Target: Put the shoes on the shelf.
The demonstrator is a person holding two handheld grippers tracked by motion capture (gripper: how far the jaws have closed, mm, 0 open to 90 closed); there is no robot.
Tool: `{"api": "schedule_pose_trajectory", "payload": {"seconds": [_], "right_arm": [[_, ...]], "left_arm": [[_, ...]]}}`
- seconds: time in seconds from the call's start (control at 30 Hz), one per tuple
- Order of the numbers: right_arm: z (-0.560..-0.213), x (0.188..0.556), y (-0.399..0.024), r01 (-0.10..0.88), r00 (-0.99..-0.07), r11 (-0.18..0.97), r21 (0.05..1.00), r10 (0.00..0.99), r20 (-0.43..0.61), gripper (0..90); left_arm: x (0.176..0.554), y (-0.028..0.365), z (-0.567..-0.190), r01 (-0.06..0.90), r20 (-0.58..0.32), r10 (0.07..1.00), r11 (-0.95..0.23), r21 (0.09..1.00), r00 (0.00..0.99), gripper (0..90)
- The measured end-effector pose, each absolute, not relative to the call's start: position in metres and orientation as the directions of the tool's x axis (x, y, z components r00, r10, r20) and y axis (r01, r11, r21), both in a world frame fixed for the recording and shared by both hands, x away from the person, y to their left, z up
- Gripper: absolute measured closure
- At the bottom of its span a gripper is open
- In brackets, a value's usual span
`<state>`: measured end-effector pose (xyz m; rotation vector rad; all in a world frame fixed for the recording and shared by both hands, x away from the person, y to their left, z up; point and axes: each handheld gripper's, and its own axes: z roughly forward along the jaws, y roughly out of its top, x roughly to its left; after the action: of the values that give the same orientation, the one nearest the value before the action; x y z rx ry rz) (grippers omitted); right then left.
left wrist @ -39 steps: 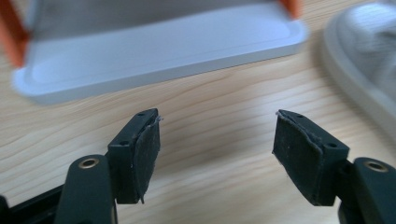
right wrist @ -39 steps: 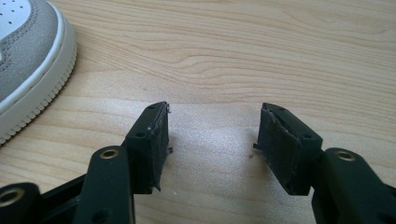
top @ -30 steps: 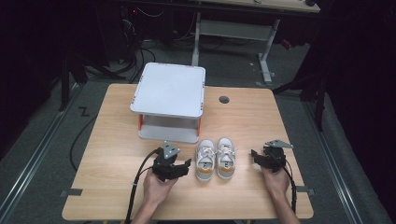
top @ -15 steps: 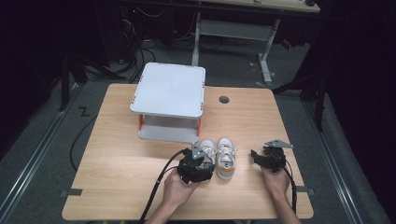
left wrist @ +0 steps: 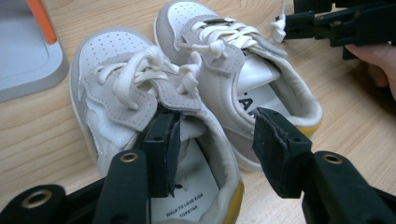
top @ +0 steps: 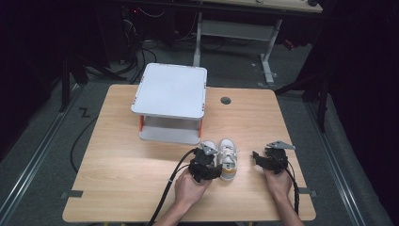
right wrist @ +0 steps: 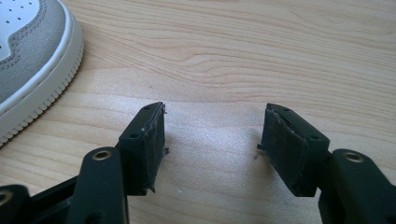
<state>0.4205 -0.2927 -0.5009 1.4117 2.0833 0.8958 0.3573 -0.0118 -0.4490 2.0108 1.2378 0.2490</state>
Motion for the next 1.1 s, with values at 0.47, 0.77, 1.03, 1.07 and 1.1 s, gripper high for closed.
{"api": "schedule_pose_trajectory", "payload": {"seconds": [0.47, 0.77, 1.03, 1.07, 1.1], "right_arm": [[-0.501, 0.421, -0.293, 0.627, -0.364, 0.26, 0.734, 0.931, -0.018, 39.8], [-0.501, 0.42, -0.293, 0.627, -0.366, 0.26, 0.734, 0.931, -0.018, 39.9], [-0.501, 0.42, -0.292, 0.627, -0.365, 0.26, 0.734, 0.931, -0.017, 39.9], [-0.501, 0.42, -0.292, 0.627, -0.364, 0.259, 0.734, 0.931, -0.017, 39.9], [-0.501, 0.42, -0.292, 0.627, -0.364, 0.259, 0.734, 0.931, -0.017, 39.9]], "left_arm": [[0.369, -0.016, -0.444, 0.728, -0.285, 0.829, -0.197, 0.657, 0.481, 49.7], [0.375, -0.036, -0.452, 0.692, -0.138, 0.86, -0.29, 0.661, 0.492, 50.8], [0.374, -0.04, -0.453, 0.676, -0.105, 0.854, -0.323, 0.662, 0.51, 65.2], [0.374, -0.04, -0.453, 0.679, -0.108, 0.854, -0.321, 0.66, 0.508, 66.1], [0.373, -0.039, -0.452, 0.683, -0.118, 0.854, -0.314, 0.659, 0.506, 67.5]]}}
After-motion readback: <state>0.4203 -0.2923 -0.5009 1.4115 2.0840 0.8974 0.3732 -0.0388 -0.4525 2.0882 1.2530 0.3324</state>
